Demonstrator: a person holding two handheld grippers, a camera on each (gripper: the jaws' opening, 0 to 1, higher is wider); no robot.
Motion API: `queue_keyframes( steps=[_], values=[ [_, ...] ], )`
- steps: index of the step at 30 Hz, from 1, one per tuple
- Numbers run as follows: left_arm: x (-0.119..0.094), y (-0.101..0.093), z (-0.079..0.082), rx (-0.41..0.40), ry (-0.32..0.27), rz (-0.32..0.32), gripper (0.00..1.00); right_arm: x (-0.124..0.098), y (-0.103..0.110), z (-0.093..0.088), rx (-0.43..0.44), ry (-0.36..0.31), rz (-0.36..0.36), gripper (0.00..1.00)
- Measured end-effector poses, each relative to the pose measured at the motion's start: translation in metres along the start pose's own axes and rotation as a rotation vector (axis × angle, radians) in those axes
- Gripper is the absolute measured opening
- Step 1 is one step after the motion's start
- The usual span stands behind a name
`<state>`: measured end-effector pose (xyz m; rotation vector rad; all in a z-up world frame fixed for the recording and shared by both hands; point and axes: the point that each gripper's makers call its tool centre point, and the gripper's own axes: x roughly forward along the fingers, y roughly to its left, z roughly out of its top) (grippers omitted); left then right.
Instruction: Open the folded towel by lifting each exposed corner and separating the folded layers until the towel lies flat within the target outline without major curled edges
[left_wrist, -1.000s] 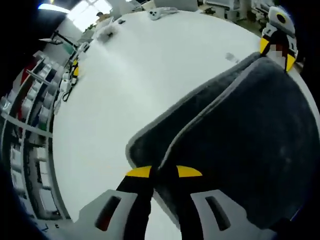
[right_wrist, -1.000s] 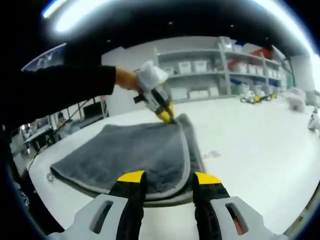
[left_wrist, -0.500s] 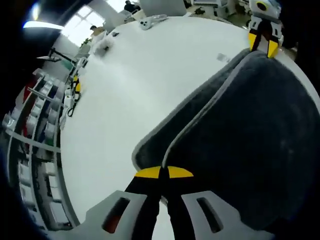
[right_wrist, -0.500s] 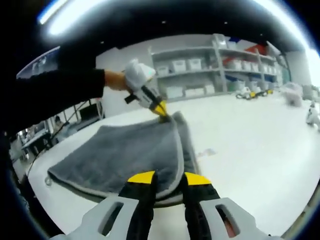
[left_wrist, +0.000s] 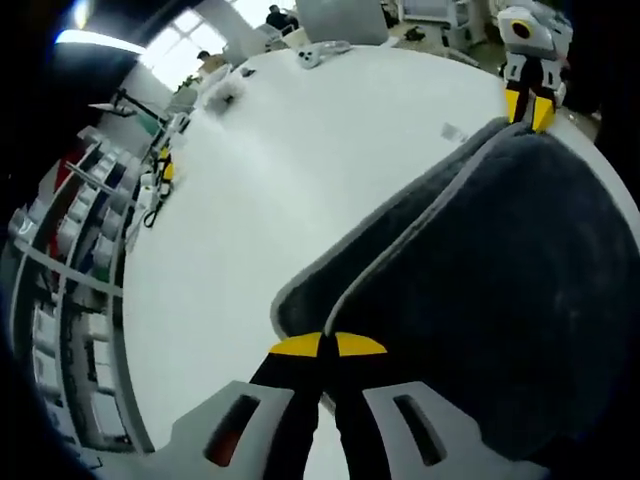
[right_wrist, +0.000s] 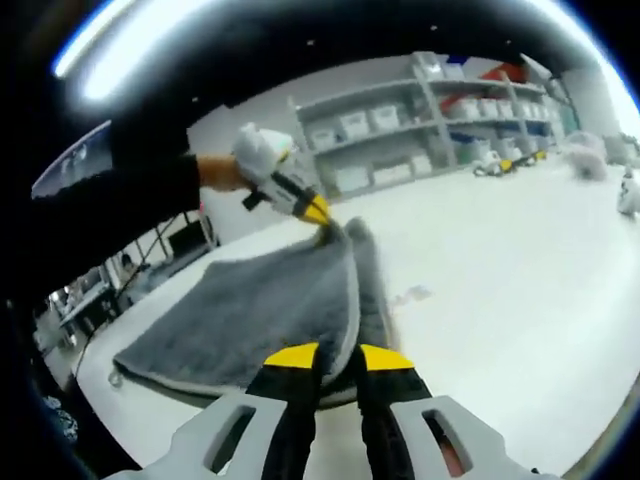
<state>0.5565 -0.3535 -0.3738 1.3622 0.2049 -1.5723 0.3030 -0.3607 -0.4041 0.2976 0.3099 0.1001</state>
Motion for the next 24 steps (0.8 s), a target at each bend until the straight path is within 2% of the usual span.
queue_keyframes(
  steps=[4,15,18,21,24],
  values=[
    [0.002,-0.001,-0.001,0.006,0.003,-0.002,0.02,0.000,0.001,-0.004,-0.062,0.011,-0.017,0.02],
    [0.003,0.001,-0.002,0.035,0.000,0.000,0.01,-0.003,0.004,0.004,-0.090,-0.018,-0.003,0.00],
    [0.003,0.001,-0.002,0.042,0.001,0.002,0.01,-0.005,0.014,0.012,-0.065,-0.057,0.051,0.00],
    [0.003,0.000,-0.003,0.039,-0.003,0.005,0.01,-0.009,0.025,0.027,-0.080,-0.136,0.095,0.00],
    [0.001,-0.002,-0.008,0.032,-0.008,0.000,0.01,-0.011,0.030,0.031,-0.068,-0.147,0.102,0.00]
  ],
)
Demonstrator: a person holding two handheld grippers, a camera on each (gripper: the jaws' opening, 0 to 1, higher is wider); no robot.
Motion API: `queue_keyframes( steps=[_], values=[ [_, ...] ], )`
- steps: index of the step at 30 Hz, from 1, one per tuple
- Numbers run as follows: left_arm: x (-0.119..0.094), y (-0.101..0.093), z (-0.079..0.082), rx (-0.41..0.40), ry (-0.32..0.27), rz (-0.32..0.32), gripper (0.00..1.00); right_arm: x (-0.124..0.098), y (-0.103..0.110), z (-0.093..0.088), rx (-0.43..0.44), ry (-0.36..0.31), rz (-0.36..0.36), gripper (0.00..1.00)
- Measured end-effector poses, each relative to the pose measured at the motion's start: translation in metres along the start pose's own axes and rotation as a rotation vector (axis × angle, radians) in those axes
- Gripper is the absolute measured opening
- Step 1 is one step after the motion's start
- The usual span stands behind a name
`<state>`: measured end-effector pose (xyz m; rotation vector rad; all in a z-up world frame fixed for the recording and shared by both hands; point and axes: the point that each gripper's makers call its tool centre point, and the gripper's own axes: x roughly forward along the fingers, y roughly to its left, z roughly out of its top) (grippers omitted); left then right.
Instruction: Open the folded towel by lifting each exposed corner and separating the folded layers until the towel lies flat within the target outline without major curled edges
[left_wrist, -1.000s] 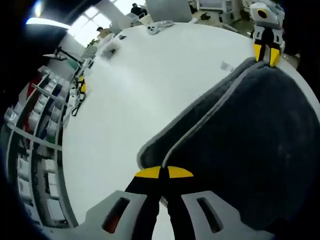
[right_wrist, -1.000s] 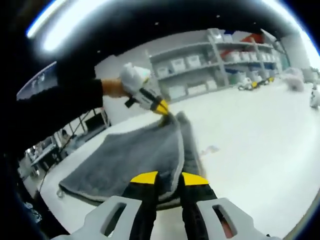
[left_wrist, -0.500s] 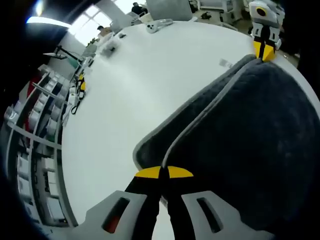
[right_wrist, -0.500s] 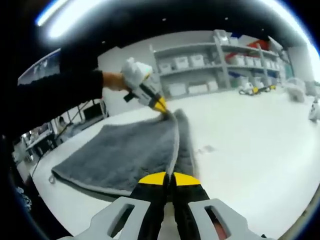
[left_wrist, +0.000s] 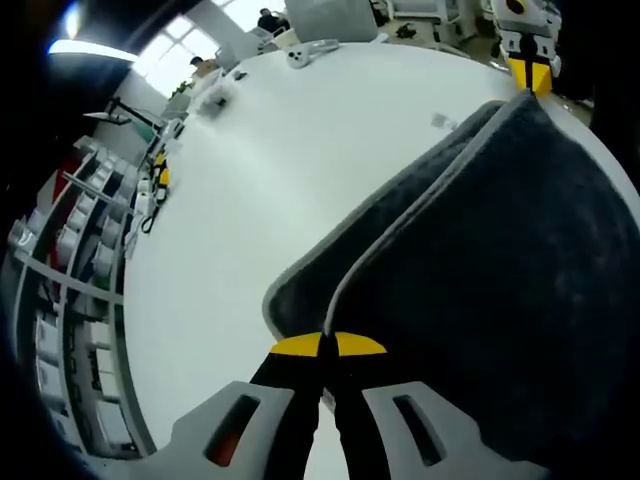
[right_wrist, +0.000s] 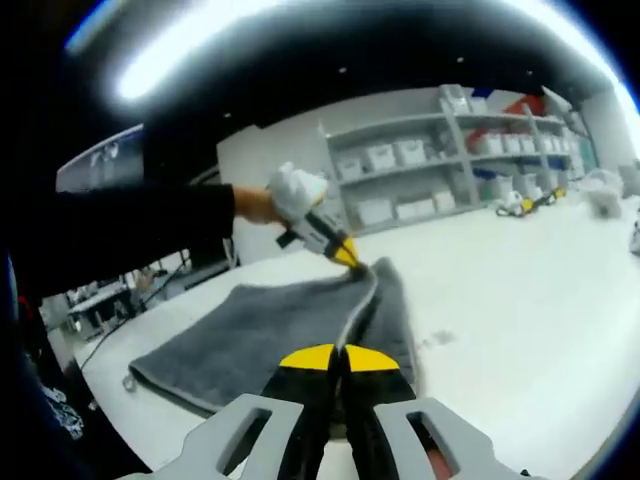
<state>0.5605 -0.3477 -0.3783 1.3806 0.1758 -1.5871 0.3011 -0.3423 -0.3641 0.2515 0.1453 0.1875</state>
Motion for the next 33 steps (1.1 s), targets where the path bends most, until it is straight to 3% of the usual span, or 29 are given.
queue_keyframes(
  steps=[4,10,15,18,21,25,29,31,33],
  values=[
    [-0.007,-0.002,0.001,-0.016,-0.019,0.021,0.01,0.003,0.006,-0.001,-0.002,0.003,0.011,0.00],
    [-0.015,-0.005,-0.007,-0.024,0.006,0.041,0.01,0.005,0.027,0.008,-0.006,-0.018,0.079,0.00],
    [-0.027,-0.005,-0.011,-0.044,-0.019,0.071,0.01,0.013,0.046,0.009,-0.048,0.003,0.116,0.00],
    [-0.029,-0.008,-0.025,-0.010,0.041,0.090,0.01,0.015,0.055,0.009,-0.060,0.006,0.131,0.00],
    [-0.032,-0.008,-0.026,0.008,0.057,0.096,0.01,0.017,0.063,0.010,-0.076,0.015,0.143,0.00],
    [-0.040,-0.005,-0.029,0.003,0.060,0.141,0.01,0.022,0.079,0.014,-0.106,0.022,0.170,0.00],
    [-0.048,-0.013,-0.035,0.023,0.057,0.135,0.01,0.028,0.101,0.012,-0.137,0.031,0.205,0.00],
    [-0.056,-0.008,-0.041,0.021,0.074,0.189,0.01,0.031,0.110,0.011,-0.141,0.033,0.222,0.00],
    [-0.061,-0.008,-0.042,0.017,0.069,0.203,0.01,0.032,0.119,0.011,-0.125,0.039,0.247,0.00]
  ],
)
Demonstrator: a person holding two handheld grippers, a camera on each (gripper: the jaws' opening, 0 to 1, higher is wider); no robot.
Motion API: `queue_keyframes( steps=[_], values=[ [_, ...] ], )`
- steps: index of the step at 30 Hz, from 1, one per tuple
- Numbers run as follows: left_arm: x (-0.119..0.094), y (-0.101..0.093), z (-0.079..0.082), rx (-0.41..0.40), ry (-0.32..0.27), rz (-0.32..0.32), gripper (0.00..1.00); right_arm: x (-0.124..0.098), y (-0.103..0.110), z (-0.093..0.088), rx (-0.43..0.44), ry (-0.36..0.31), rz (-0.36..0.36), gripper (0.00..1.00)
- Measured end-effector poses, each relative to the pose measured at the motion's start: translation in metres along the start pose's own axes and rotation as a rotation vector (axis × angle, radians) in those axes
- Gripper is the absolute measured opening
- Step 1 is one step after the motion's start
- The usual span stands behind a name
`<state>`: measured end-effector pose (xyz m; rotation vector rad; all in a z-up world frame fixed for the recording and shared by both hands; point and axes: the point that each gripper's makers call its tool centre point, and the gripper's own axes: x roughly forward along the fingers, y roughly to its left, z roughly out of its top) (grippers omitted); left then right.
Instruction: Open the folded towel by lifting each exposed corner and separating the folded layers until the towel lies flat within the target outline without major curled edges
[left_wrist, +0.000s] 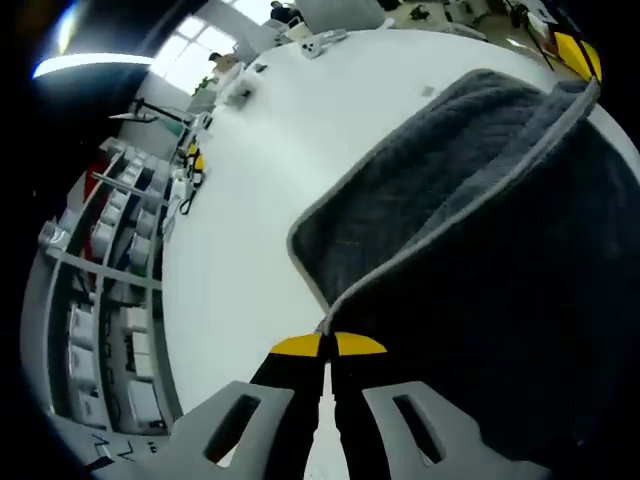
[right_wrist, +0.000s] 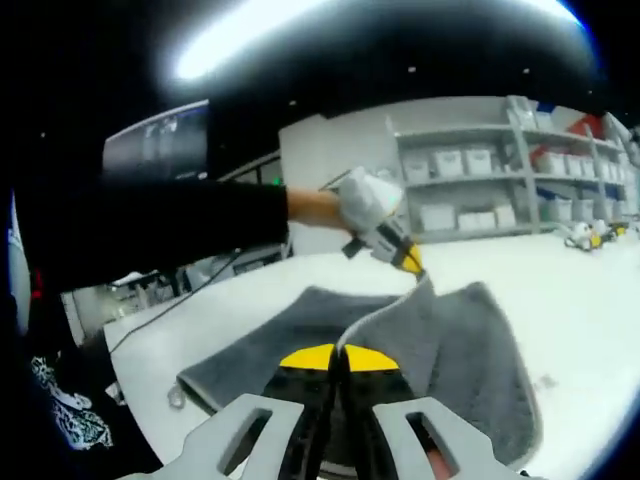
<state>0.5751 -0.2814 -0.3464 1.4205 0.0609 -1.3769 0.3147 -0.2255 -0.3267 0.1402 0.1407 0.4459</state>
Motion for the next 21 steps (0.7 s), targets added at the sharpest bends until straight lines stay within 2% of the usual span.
queue_keyframes(
  steps=[9,17,21],
  values=[
    [-0.024,-0.017,-0.017,-0.026,0.005,0.000,0.01,0.016,0.027,0.003,-0.034,0.022,0.053,0.00],
    [-0.042,-0.019,-0.021,-0.021,-0.004,0.017,0.01,0.027,0.045,0.010,-0.049,0.031,0.091,0.00],
    [-0.055,-0.020,-0.031,-0.025,-0.004,0.043,0.01,0.034,0.054,0.012,-0.057,0.034,0.110,0.00]
  ],
)
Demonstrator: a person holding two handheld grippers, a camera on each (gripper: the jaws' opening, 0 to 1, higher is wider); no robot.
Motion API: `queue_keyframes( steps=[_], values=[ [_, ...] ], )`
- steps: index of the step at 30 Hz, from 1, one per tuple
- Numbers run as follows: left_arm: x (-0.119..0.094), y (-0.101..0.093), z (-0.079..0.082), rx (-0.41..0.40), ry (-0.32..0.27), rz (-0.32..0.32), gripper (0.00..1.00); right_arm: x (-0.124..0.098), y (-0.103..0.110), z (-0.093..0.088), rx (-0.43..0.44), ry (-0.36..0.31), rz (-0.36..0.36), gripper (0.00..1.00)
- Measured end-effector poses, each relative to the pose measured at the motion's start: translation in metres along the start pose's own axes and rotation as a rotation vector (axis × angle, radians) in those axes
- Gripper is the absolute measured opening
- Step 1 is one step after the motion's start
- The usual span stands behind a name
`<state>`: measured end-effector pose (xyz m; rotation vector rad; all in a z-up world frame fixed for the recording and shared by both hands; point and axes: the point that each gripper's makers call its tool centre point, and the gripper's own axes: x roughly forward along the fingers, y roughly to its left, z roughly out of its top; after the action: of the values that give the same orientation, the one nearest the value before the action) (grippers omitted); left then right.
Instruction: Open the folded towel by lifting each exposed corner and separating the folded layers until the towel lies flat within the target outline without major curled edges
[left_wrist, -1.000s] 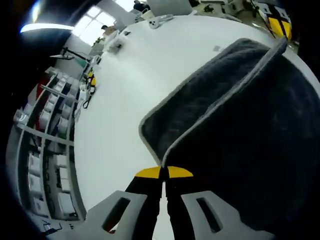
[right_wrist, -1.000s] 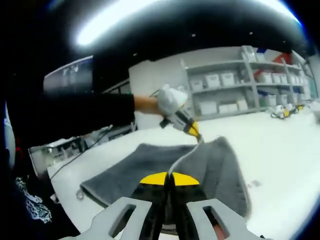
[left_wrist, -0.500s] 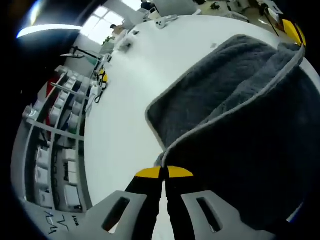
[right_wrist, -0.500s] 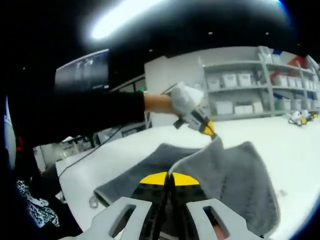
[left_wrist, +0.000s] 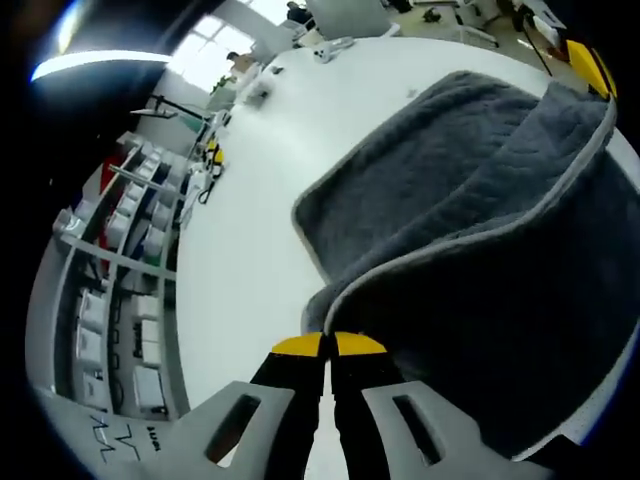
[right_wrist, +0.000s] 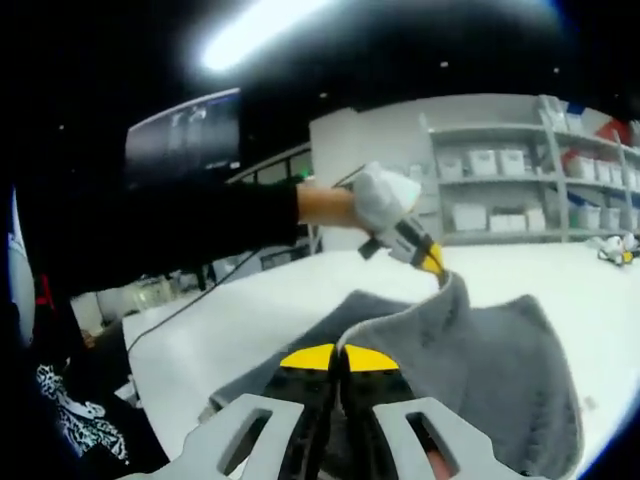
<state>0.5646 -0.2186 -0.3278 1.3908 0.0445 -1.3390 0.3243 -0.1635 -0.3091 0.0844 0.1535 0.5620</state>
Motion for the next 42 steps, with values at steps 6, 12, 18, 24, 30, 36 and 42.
queue_keyframes(
  steps=[6,12,18,24,30,36,42],
  values=[
    [-0.013,-0.002,-0.024,0.020,0.013,0.015,0.01,0.011,0.019,0.001,-0.023,0.007,0.039,0.00],
    [-0.024,-0.007,-0.041,0.019,0.036,0.055,0.01,0.017,0.033,0.003,-0.029,0.005,0.069,0.00],
    [-0.043,-0.019,-0.061,0.019,0.059,0.058,0.01,0.029,0.057,-0.004,-0.045,0.026,0.120,0.00],
    [-0.054,-0.026,-0.089,0.111,0.137,0.081,0.01,0.031,0.067,-0.004,-0.071,0.033,0.129,0.00],
    [-0.063,-0.034,-0.097,0.103,0.137,0.085,0.01,0.038,0.078,-0.004,-0.091,0.034,0.143,0.00],
    [-0.078,-0.036,-0.106,0.099,0.166,0.086,0.01,0.048,0.099,0.002,-0.066,0.029,0.199,0.00],
    [-0.091,-0.039,-0.121,0.137,0.216,0.097,0.01,0.059,0.111,0.007,-0.087,0.025,0.213,0.00]
  ],
)
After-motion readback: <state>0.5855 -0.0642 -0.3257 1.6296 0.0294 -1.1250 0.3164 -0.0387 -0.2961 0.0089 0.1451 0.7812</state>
